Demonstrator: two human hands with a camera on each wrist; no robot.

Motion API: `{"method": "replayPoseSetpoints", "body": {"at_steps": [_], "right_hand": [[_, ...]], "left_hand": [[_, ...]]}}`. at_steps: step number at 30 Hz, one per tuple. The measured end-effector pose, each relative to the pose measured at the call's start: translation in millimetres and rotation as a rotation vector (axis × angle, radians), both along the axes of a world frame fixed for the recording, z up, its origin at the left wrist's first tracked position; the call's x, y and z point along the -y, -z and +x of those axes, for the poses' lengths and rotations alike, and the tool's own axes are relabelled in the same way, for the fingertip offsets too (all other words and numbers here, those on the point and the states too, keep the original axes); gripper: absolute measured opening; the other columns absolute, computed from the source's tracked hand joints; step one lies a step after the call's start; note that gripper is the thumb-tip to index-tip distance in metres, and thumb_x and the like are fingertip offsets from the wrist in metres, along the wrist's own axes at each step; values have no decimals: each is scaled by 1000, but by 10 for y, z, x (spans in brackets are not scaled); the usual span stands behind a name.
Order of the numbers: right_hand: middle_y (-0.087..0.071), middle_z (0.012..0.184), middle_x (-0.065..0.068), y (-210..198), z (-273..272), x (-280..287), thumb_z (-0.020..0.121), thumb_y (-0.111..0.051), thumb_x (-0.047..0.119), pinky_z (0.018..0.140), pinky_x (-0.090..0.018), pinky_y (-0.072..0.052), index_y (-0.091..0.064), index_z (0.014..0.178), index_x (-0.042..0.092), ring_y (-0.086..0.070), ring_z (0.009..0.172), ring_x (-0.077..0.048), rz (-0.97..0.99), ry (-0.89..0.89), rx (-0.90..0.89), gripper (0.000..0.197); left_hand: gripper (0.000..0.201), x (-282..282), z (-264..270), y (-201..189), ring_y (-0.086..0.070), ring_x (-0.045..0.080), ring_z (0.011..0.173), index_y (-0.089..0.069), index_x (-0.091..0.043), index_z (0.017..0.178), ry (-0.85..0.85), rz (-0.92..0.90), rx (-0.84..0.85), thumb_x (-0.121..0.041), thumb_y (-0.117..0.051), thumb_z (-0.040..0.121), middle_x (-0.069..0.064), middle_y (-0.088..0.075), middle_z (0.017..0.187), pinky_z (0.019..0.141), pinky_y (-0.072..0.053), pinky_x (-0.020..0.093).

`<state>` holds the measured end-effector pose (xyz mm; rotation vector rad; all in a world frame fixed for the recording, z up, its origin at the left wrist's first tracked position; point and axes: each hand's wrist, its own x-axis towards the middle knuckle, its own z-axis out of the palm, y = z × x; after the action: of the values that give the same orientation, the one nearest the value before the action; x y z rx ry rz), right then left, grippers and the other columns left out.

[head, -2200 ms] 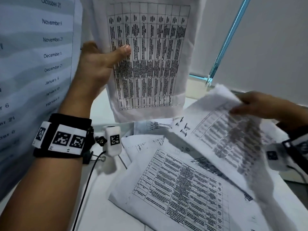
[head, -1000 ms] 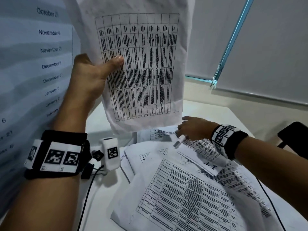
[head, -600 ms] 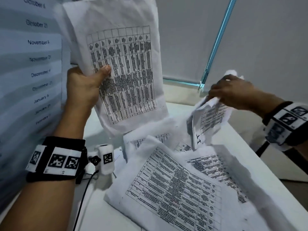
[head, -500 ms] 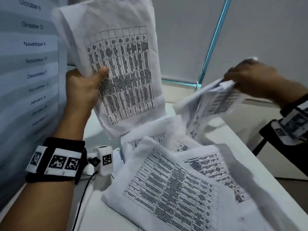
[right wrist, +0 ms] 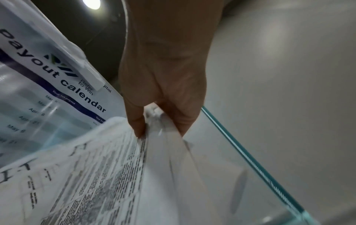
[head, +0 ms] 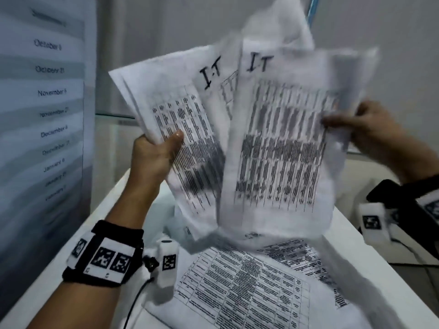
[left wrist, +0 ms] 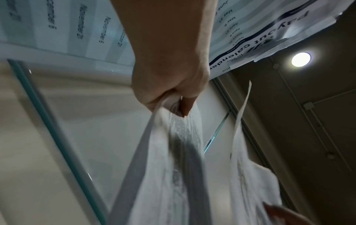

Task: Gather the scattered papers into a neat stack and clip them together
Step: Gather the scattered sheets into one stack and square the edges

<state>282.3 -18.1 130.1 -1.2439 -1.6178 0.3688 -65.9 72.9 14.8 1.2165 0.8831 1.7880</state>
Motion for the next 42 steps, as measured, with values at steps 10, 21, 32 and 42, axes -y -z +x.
{"method": "replayPoseSetpoints", "body": {"at_steps": [10,21,32,42], "right_hand": [[-73,84,-17,1299,-384,-206,88,-74,14,64,-43,-50,-66,98,11,-65,66,-29,-244,227,-200,13],[-70,82,-12,1486,-319,-157,92,-71,29,68,-39,-52,-67,95,7,-61,68,-23,-178,278,-168,23],[-74,82,3,1358,-194,-16,98,-63,18,68,-34,-55,-66,96,24,-67,71,-14,85,182,-331,8],[-69,90,-2,1392,-413,-95,96,-60,48,78,-43,-51,-64,92,34,-62,84,-18,77,121,-383,15]], "left_hand": [[65,290,366,201,-70,-1,97,-66,-32,110,170,363,-119,-77,-73,64,-19,-76,100,82,-54,16],[12,272,524,348,-60,6,61,-70,-28,87,-96,260,-355,-31,-66,98,-3,-70,67,56,-53,33],[43,209,511,335,-66,-6,111,-44,-26,143,-85,202,-215,-17,-59,103,-20,-68,123,99,-52,19],[58,352,549,270,-70,10,113,-42,-27,149,36,230,-206,-32,-67,98,-10,-70,128,90,-60,32]]}}
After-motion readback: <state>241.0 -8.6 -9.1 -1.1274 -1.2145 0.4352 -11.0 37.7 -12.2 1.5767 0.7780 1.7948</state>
